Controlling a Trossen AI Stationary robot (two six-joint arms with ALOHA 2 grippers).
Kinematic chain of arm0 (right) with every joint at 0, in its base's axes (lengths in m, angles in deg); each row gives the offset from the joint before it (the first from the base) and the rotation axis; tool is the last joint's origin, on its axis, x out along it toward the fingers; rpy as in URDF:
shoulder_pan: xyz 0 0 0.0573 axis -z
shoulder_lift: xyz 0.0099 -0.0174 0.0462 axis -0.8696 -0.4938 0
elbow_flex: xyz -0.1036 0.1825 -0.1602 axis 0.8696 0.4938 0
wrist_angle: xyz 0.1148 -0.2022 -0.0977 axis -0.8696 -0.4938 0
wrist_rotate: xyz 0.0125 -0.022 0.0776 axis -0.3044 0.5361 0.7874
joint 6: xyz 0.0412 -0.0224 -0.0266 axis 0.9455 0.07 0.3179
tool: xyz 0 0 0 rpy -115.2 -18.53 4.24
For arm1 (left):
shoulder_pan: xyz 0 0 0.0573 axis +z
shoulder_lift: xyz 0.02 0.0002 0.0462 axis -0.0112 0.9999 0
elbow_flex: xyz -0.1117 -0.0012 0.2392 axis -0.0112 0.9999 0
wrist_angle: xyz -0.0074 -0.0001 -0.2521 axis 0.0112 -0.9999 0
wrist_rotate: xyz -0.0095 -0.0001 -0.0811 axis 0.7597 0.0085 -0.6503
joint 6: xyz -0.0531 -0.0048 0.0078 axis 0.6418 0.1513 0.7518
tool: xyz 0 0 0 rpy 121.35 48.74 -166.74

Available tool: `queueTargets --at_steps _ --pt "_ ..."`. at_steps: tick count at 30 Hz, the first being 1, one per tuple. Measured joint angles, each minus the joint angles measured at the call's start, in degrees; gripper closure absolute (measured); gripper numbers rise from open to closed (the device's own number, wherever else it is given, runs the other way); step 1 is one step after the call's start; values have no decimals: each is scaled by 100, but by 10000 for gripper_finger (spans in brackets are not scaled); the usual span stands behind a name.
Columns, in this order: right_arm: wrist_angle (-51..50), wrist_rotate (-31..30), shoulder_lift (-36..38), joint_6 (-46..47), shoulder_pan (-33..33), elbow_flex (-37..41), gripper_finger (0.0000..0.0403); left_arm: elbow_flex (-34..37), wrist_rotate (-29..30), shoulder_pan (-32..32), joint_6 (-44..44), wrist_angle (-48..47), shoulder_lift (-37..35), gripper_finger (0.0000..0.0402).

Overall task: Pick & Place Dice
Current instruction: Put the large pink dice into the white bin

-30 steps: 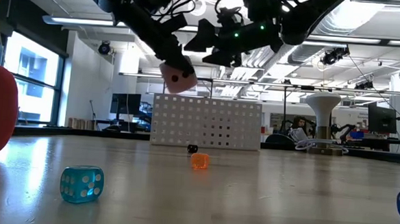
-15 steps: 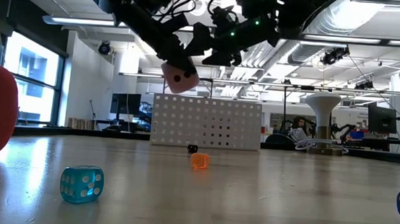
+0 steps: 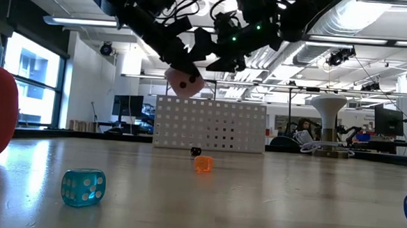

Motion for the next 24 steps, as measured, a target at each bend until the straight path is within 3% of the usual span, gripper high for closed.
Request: queueTargets --at_steps 24 --pt "57 236 -199 323 119 24 3 0 -37 -2 -125 -153 2 16"
